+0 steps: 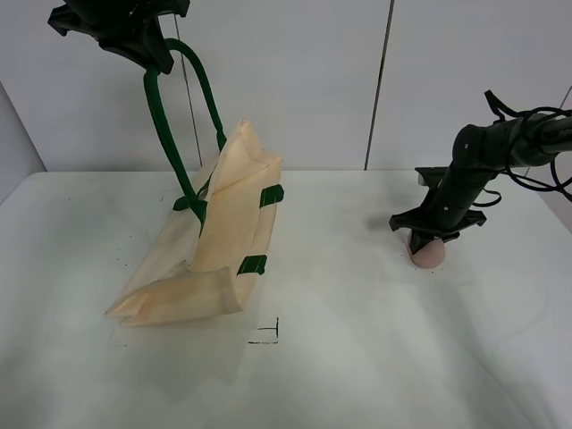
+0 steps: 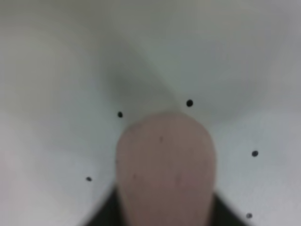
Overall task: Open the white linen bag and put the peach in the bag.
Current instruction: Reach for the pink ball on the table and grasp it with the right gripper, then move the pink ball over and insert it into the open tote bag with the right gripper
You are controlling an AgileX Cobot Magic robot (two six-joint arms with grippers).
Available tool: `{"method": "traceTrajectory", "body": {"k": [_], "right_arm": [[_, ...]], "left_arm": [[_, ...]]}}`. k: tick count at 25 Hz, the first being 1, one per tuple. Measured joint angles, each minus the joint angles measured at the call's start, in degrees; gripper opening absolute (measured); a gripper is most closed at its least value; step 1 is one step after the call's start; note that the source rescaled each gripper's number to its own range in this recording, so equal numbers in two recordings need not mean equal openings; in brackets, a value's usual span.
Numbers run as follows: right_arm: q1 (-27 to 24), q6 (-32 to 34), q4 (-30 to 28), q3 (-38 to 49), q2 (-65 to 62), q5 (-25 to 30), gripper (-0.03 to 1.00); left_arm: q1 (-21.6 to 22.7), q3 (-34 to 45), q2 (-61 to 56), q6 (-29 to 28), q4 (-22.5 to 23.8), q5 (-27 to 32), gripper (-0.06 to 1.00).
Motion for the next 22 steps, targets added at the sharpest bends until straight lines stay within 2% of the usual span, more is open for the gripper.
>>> {"method": "traceTrajectory", "body": {"k": [2, 6, 11, 17, 22], "right_arm": [[0.0, -0.24, 1.1, -0.11, -0.86, 1.23, 0.01], [0.0, -3.08, 4.33, -0.11, -4.9, 2.52, 0.0], [1.24, -8.96, 11.51, -0.11, -13.85, 2.57, 0.0], [8.29, -12.97, 19.38, -1.11, -18.11, 3.08, 0.0], [16.53, -13.33, 21.63, -6.96, -17.49, 2.8, 0.0]], "left_arm": [[0.0, 0.0, 0.0, 0.0, 0.0, 0.0, 0.0], [0.0, 0.0, 0.0, 0.0, 0.0, 0.0, 0.0], [0.0, 0.0, 0.0, 0.0, 0.0, 0.0, 0.0], [0.0, 0.0, -0.38, 0.0, 0.0, 0.0, 0.0], [0.0, 0.0, -1.41, 0.0, 0.0, 0.0, 0.0]]}}
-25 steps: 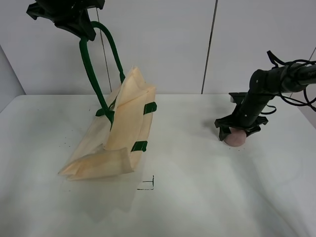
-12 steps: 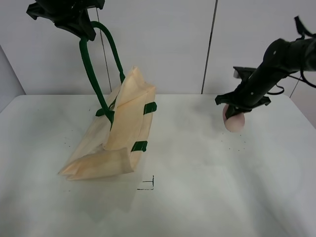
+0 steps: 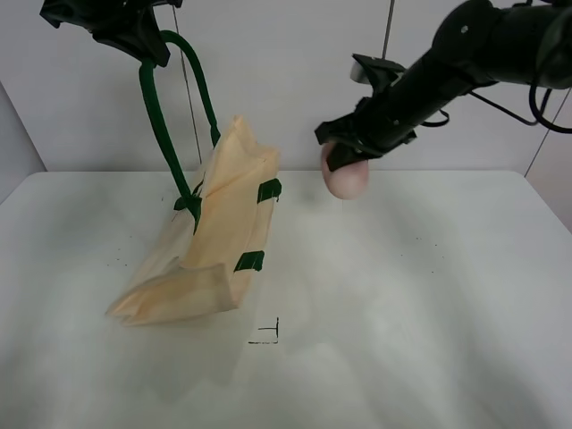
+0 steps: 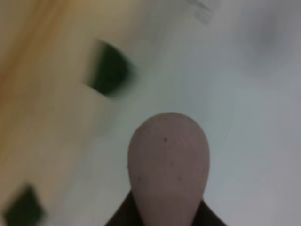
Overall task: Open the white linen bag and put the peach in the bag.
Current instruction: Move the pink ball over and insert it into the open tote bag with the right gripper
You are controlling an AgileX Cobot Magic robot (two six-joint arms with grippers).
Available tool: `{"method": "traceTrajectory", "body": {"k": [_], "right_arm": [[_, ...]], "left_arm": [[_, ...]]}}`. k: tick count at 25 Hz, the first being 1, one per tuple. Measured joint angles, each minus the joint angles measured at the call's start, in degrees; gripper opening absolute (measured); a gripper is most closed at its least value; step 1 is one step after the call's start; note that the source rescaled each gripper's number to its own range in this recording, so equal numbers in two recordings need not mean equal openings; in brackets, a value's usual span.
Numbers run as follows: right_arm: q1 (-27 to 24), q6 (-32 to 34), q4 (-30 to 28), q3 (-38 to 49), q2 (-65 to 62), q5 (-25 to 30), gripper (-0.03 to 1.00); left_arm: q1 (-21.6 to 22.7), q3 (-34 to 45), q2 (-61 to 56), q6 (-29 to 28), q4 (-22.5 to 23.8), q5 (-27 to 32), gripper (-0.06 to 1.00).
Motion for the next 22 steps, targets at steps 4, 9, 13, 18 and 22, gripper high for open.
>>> {"method": "traceTrajectory", "body": {"k": [4, 9, 13, 18, 22], "right_arm": [[5.5, 0.0, 2.98, -6.46, 3.56, -0.22, 0.0], [10.16, 0.0, 5.45, -10.66, 11.35, -0.77, 0.0], [11.03, 0.0, 6.71, -10.75, 16.31, -3.98, 0.0], [10.98, -1.73, 12.2, -10.93, 18.64, -7.29, 0.08], [10.98, -2.76, 13.73, -11.04, 18.69, -7.79, 0.66]], "left_arm": [[0.0, 0.0, -0.67, 0.0, 0.0, 0.0, 0.0], [0.0, 0.0, -0.77, 0.0, 0.0, 0.0, 0.0], [0.0, 0.0, -0.77, 0.0, 0.0, 0.0, 0.0], [0.0, 0.0, -0.77, 0.0, 0.06, 0.0, 0.0], [0.0, 0.0, -0.77, 0.0, 0.06, 0.0, 0.0]]}}
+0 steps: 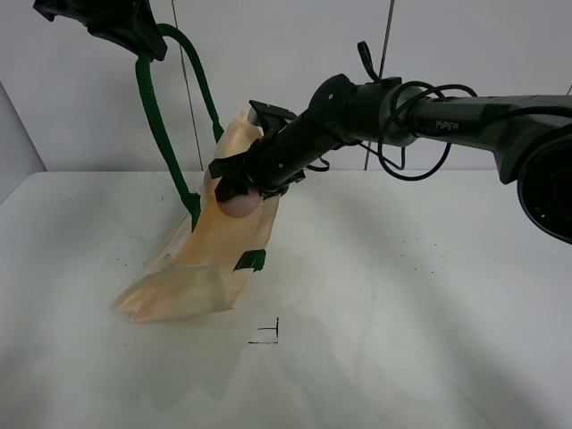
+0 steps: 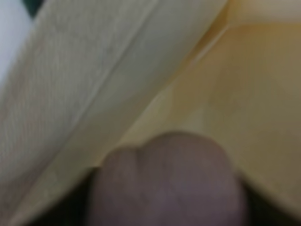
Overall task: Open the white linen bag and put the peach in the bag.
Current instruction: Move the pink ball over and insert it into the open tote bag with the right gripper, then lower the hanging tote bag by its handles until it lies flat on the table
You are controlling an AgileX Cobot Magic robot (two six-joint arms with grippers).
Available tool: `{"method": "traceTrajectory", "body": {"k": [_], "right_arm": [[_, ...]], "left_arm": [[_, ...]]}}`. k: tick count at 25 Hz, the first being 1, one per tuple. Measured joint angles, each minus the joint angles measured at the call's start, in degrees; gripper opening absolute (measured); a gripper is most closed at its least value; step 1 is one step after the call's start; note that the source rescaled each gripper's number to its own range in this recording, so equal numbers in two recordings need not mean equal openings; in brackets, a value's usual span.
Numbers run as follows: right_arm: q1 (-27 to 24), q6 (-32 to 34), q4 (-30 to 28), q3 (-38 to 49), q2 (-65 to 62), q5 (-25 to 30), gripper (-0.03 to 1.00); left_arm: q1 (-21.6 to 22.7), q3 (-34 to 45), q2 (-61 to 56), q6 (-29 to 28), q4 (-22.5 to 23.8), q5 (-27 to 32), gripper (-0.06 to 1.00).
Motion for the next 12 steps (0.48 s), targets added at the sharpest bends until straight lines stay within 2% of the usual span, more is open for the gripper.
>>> {"method": "traceTrajectory", "body": {"k": [1, 3, 7, 12], "right_arm": [[0.0, -0.24, -0.14, 0.0, 0.0, 0.0, 0.8], [0.0, -0.24, -1.31, -0.18, 0.0, 0.24, 0.93], [-0.25, 3.66, -7.14, -3.19, 0.0, 5.62, 0.99], [-1.93, 14.68, -21.04, -11.66, -0.11, 17.42, 1.0]], "left_arm": [[0.0, 0.0, 0.0, 0.0, 0.0, 0.0, 0.0], [0.0, 0.0, 0.0, 0.0, 0.0, 0.0, 0.0], [0.0, 0.0, 0.0, 0.0, 0.0, 0.0, 0.0], [0.0, 0.0, 0.0, 0.0, 0.18, 0.0, 0.0]]}}
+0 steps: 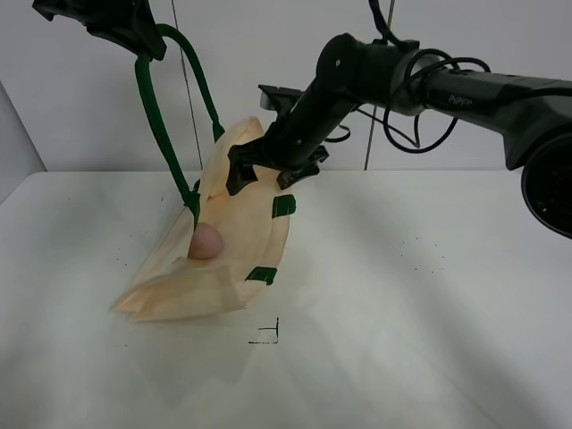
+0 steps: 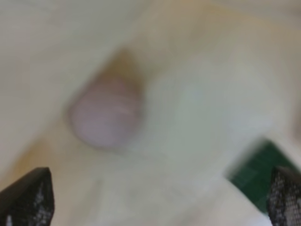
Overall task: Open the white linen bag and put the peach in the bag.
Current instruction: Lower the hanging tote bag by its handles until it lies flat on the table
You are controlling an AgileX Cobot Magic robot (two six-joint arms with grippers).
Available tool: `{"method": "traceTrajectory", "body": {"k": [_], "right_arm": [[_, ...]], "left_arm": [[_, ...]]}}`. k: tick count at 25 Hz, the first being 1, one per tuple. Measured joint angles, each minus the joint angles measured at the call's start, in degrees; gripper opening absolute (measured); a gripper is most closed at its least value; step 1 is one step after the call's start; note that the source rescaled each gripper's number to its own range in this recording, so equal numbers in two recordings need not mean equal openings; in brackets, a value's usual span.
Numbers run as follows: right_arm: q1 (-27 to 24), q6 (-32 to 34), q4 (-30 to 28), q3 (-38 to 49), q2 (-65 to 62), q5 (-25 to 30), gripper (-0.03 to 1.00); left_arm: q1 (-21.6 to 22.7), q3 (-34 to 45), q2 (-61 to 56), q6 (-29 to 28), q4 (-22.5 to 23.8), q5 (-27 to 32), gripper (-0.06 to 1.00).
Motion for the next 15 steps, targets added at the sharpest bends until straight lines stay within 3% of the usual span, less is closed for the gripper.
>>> {"method": "traceTrajectory", "body": {"k": [5, 10, 15], "right_arm": [[-1.64, 7.79, -13.67, -3.82, 0.0, 8.08, 1.0], [-6.43, 8.51, -15.56, -3.82, 0.05, 9.59, 1.0], [-14.68, 8.51, -19.5, -3.82, 0.05, 11.35, 1.0]], "left_arm": [[0.0, 0.0, 0.0, 0.0, 0.0, 0.0, 0.0], [0.0, 0.0, 0.0, 0.0, 0.0, 0.0, 0.0], [0.0, 0.0, 0.0, 0.0, 0.0, 0.0, 0.0]]}}
